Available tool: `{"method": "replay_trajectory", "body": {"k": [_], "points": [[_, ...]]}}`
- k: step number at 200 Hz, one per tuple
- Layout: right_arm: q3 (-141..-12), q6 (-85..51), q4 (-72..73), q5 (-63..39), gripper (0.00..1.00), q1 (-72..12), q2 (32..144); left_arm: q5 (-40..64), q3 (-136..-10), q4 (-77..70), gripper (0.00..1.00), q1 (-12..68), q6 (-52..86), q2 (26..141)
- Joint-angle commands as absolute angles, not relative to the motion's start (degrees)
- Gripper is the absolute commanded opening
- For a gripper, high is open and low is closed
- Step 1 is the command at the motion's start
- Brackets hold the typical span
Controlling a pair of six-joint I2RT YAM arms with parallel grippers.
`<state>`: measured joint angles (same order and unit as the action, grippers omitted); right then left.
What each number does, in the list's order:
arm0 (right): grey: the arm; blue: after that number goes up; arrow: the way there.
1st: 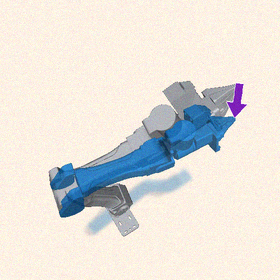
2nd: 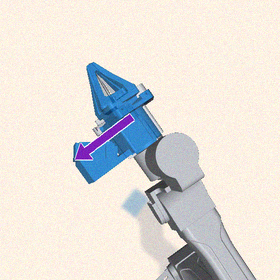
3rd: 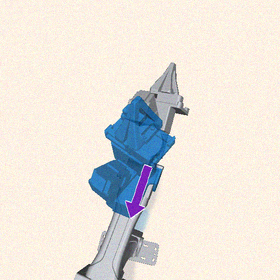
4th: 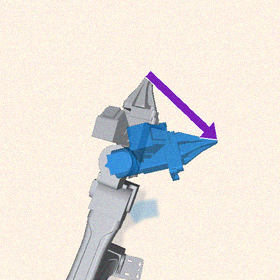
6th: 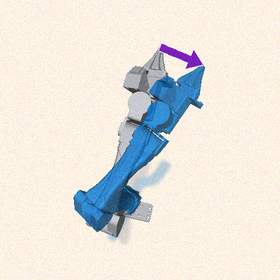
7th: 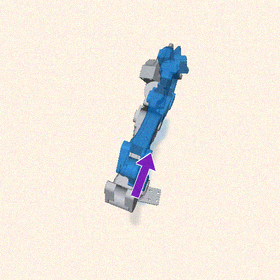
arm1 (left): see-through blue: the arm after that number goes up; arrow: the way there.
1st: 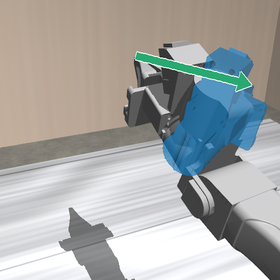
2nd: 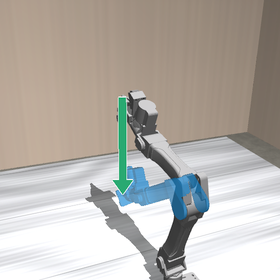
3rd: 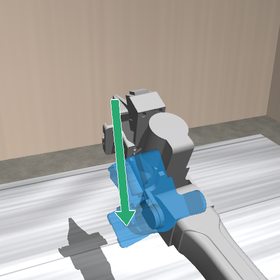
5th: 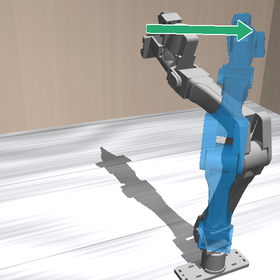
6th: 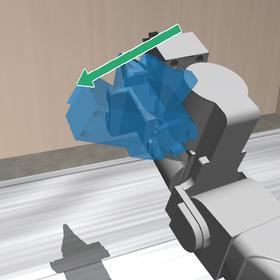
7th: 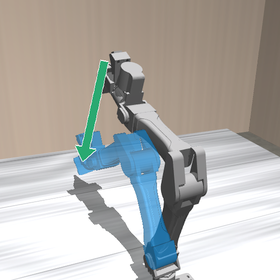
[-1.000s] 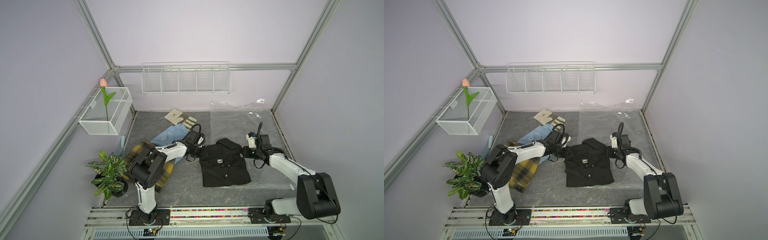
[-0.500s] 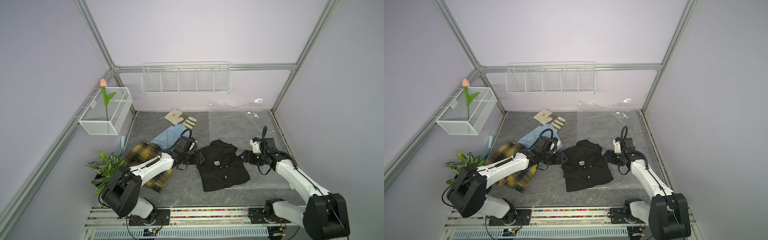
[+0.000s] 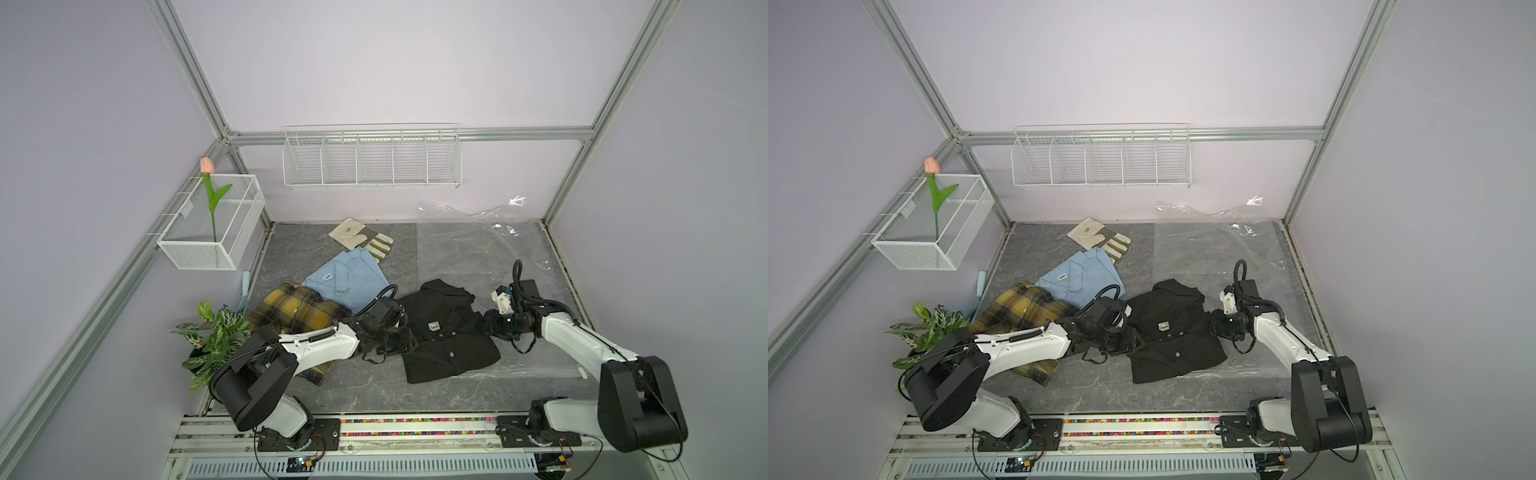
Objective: Place the folded shirt into the vacuum bag
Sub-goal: Adjust the shirt in the vacuum bag.
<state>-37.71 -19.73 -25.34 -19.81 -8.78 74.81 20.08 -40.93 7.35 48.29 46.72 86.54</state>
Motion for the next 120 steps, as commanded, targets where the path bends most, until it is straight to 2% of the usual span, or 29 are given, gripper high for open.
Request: {"method": "replay_trajectory", "body": {"k": [1, 17, 36, 63, 86, 120], "points": [[-34.16, -20.21, -21.76, -22.76, 0.21, -9.14, 68.91, 20.48, -40.59, 2.28, 0.23, 48.48, 47.09, 83.99], [-31.50, -22.50, -18.78, -23.89, 0.07, -9.14, 60.51, 21.36, -40.58, 1.78, 0.13, 48.77, 45.41, 79.63], [-30.33, -24.20, -17.17, -24.54, 0.07, -9.14, 51.23, 23.90, -41.53, 3.51, 0.08, 48.91, 41.44, 74.70], [-30.32, -25.42, -14.28, -25.14, 0.07, -9.14, 43.58, 28.24, -43.55, 8.14, 0.08, 49.06, 33.73, 69.97], [-30.60, -28.04, -7.45, -26.58, 0.07, -9.14, 41.90, 27.12, -44.27, 9.52, 0.08, 49.05, 29.09, 66.19], [-33.91, -29.63, 2.42, -26.63, 0.07, -9.14, 48.69, 14.35, -45.17, 10.78, 0.08, 47.75, 26.83, 60.64]]}}
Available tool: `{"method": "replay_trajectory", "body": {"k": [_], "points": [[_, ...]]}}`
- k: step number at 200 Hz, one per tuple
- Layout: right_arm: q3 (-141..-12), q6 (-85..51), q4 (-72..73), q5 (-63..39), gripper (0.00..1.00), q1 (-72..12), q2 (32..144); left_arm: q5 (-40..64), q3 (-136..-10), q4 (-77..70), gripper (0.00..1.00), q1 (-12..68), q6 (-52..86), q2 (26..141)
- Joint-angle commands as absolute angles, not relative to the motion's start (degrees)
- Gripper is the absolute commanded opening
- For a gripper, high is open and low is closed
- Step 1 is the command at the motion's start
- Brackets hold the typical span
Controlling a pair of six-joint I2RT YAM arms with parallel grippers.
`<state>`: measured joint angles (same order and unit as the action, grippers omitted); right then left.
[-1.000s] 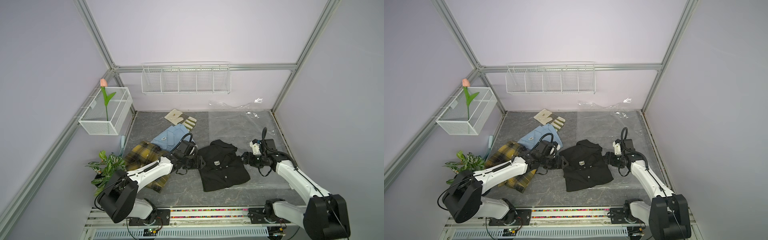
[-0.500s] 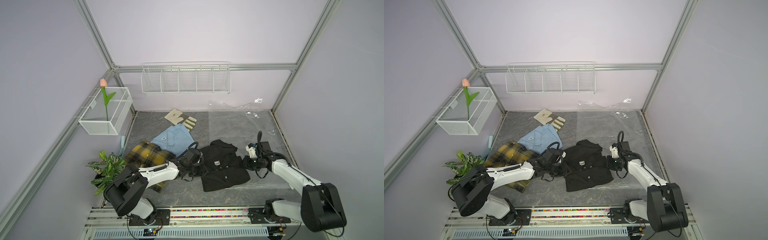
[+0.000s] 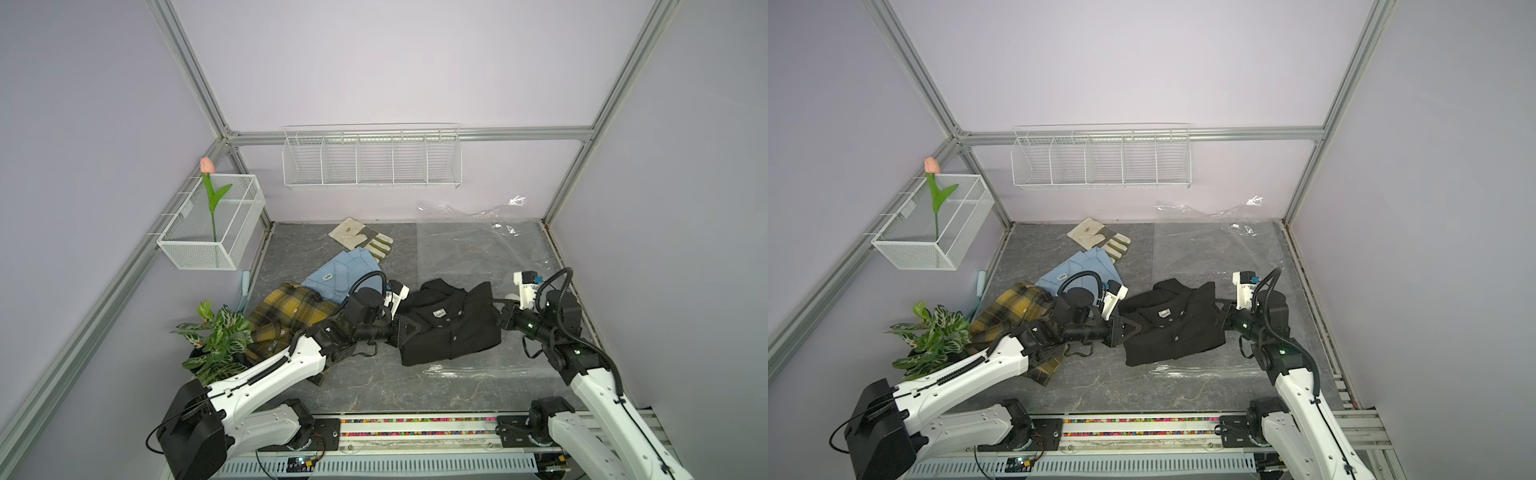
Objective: Place the folded shirt into the vacuum bag
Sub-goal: Adjust the shirt in the vacuum bag, then pick up the shirt in the vacuum bag.
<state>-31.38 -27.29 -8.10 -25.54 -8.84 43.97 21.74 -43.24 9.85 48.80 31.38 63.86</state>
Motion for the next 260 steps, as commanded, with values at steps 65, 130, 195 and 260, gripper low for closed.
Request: {"method": "replay_trajectory", "body": {"k": [65, 130, 195, 260], "points": [[-39.38, -27.72, 8.80, -17.26, 0.07, -9.44, 75.52, 8.99, -46.14, 5.03, 0.16, 40.30, 30.20, 82.96], [-47.24, -22.31, -9.26, -15.46, 0.61, -8.48, 81.05, 0.93, -54.48, 23.18, 0.33, 39.47, 30.57, 90.71], [-40.69, -21.60, -18.45, -19.84, 0.78, -7.89, 76.96, 2.57, -62.85, 22.76, 0.53, 48.11, 34.29, 86.23], [-42.71, -20.91, -15.64, -23.29, 0.80, -9.13, 87.32, 14.54, -69.04, 7.70, 0.49, 53.43, 38.94, 107.85]]}}
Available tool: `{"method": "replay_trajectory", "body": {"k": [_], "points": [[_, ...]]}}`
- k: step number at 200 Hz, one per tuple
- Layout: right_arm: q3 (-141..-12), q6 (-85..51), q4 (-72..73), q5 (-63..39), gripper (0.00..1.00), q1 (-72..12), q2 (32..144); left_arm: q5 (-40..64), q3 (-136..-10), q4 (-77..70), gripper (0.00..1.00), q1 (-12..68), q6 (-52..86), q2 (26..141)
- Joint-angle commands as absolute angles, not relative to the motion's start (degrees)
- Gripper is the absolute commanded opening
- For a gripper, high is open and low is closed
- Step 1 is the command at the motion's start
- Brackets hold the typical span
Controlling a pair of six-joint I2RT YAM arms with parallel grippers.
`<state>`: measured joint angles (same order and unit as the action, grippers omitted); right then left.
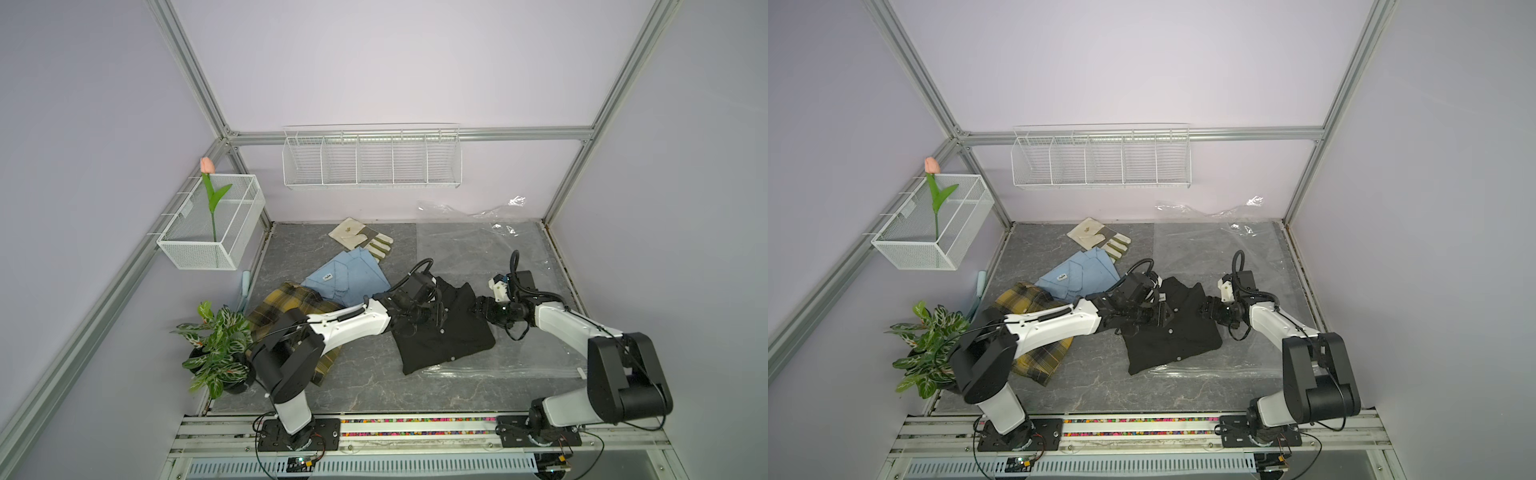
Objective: Place the folded shirt into the vacuum bag
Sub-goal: Pick up the shirt in the vacuum bag.
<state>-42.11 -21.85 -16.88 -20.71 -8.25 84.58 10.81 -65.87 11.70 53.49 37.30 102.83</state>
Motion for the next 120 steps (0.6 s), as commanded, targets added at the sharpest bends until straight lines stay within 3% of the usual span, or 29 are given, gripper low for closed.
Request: {"method": "replay_trajectory", "body": {"k": [1, 43, 62, 76, 92, 120], "points": [[-42.71, -20.91, -15.60, -23.34, 0.80, -9.18, 87.43, 14.52, -69.10, 7.63, 0.49, 53.43, 38.98, 108.06], [-41.06, -24.91, -10.31, -26.31, 0.77, -12.77, 91.87, 15.86, -70.95, 6.86, 0.48, 53.48, 38.33, 115.36], [-40.10, -27.16, -7.34, -27.62, 0.71, -13.77, 93.48, 15.61, -71.59, 6.95, 0.47, 53.36, 37.72, 116.58], [-40.06, -28.32, -6.02, -28.46, 0.61, -14.49, 94.30, 15.92, -72.21, 6.68, 0.47, 53.00, 37.49, 117.34], [-40.25, -28.74, -6.08, -27.97, 0.42, -14.89, 93.82, 16.09, -72.94, 7.00, 0.47, 52.20, 37.09, 117.03], [-42.27, -24.73, -13.15, -19.48, 0.16, -14.88, 87.18, 15.36, -72.19, 9.94, 0.47, 50.38, 36.24, 110.69]]}}
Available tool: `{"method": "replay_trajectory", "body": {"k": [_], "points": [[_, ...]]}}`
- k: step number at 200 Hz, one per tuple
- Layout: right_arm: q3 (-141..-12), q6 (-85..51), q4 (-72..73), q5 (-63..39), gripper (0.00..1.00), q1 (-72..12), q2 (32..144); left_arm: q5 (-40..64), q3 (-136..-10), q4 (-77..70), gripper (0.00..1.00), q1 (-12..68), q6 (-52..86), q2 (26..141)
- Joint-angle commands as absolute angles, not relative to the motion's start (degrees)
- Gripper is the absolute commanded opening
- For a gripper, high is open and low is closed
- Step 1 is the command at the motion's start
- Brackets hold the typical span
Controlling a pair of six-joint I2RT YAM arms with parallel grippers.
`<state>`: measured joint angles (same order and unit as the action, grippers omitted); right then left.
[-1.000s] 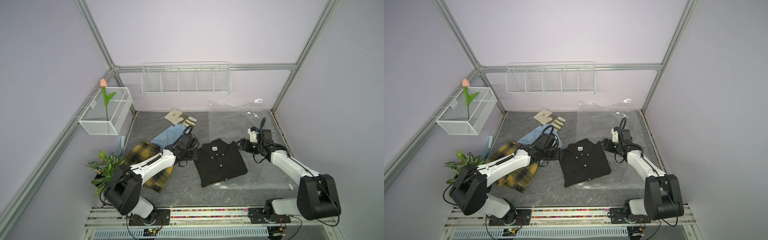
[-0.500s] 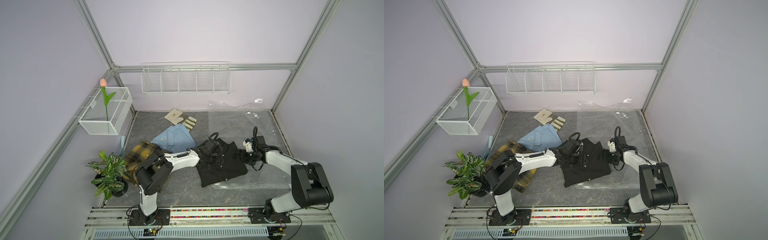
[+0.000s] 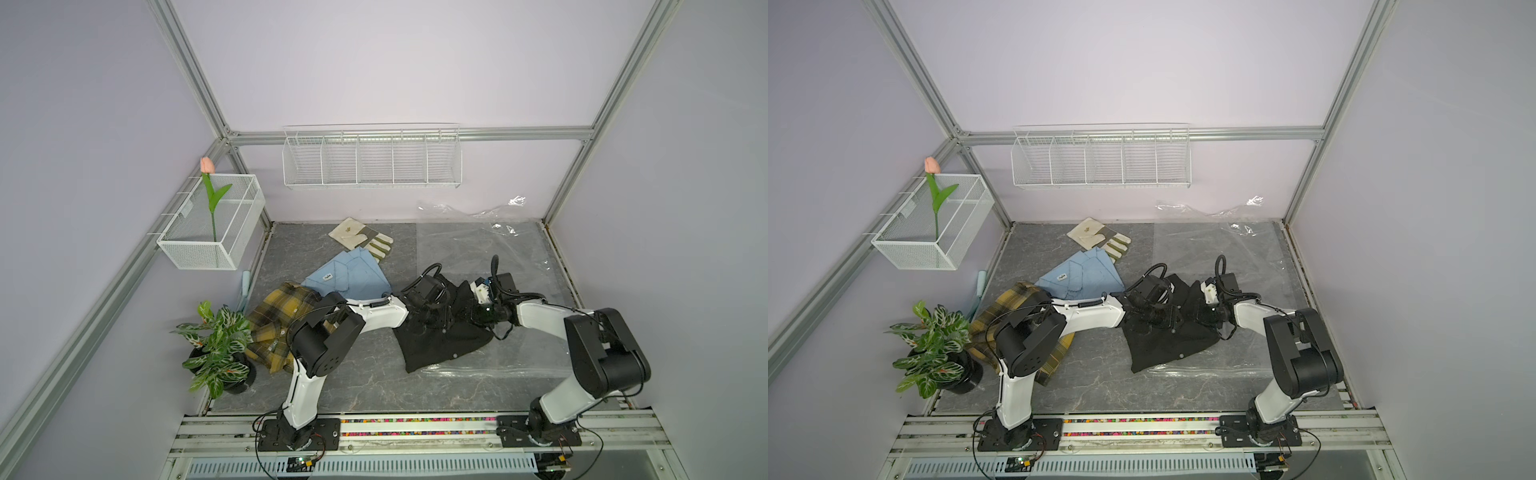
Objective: Place the folded shirt into the vacuum bag
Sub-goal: Pick up the shirt in the vacuum bag.
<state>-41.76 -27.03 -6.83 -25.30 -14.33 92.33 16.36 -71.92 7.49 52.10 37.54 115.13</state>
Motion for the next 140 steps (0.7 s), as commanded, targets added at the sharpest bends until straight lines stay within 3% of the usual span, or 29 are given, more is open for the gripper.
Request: {"method": "replay_trajectory", "body": {"k": [1, 20, 79, 117, 140], "points": [[-42.45, -24.54, -13.56, -19.15, 0.15, -14.87, 86.88, 15.20, -72.13, 10.11, 0.47, 50.37, 36.14, 110.28], [-44.42, -21.38, -19.13, -12.59, 0.07, -14.93, 82.19, 12.60, -69.62, 13.14, 0.47, 50.14, 34.76, 105.16], [-49.97, -18.36, -26.87, 2.98, 0.06, -24.14, 79.34, 14.48, -64.24, 2.58, 0.45, 50.18, 38.02, 112.02], [-54.32, -23.50, -26.22, 0.05, 0.07, -31.53, 79.96, 15.41, -65.95, -1.19, 0.45, 49.69, 37.92, 114.18], [-53.87, -24.43, -25.90, 0.82, 0.07, -32.24, 82.44, 16.45, -62.92, -1.26, 0.45, 48.55, 38.76, 109.35]]}}
